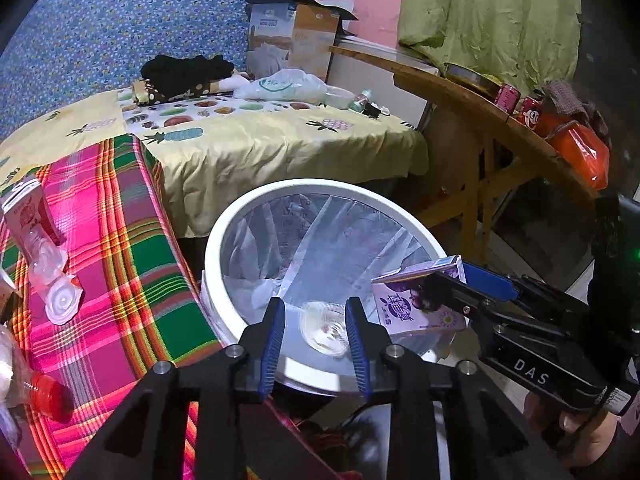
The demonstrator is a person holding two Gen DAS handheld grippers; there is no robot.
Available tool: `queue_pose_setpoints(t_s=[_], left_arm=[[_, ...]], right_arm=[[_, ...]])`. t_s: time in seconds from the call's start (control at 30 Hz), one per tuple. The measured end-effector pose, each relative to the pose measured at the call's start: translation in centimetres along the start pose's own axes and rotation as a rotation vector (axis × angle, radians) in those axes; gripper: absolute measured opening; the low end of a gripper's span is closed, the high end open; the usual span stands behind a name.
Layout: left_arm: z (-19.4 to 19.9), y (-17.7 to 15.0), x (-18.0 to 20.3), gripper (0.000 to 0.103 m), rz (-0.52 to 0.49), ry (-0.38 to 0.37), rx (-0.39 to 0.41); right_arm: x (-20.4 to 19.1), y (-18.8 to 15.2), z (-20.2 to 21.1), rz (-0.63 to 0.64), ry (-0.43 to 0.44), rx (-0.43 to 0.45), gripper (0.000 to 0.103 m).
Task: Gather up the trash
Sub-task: 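Open the right tool to drop the milk carton into the bin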
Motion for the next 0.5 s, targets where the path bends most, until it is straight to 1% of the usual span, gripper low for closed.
queue_pose_setpoints(t_s=[0.03, 0.1, 0.13, 0.17, 0.37, 0.5], left_arm=[[0.1, -0.1, -0.1, 0.031, 0.002, 0.003, 0.001], [0.5, -0.1, -0.3, 0.031, 0.009, 0.006, 0.004], [0.7, -0.1, -0.5, 0.031, 0.012, 0.009, 0.006], [0.9, -0.2, -0.7, 0.031, 0.017, 0.016, 0.008], [2.9, -0.4, -1.9, 0.031, 0.046, 0.049, 0.03], [4.6, -0.6, -3.0, 0.031, 0.07, 0.079, 0.051]], right_arm=[[0.0, 0.0, 0.1, 0.001, 0.0, 0.002, 0.044], [-0.1, 0.2, 0.2, 0.003, 0.004, 0.008, 0.05], [-0.2, 0.2, 0.3, 0.003, 0.007, 0.009, 0.06], [-0.2, 0.3, 0.4, 0.004, 0.01, 0.011, 0.064], [-0.7, 0.5, 0.9, 0.012, 0.012, 0.021, 0.064], [-1.3, 0.9, 1.2, 0.012, 0.032, 0.036, 0.064]])
Point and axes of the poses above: each gripper's, at about its wrist camera, not at the fingertips, and z roughly against the way its jaws point, x to its right, y to its top, the point moved 10 cm from there along -z, roughly the way its jaws point, and after that the axes turned 6 degrees about x, right-handed, at the moved point
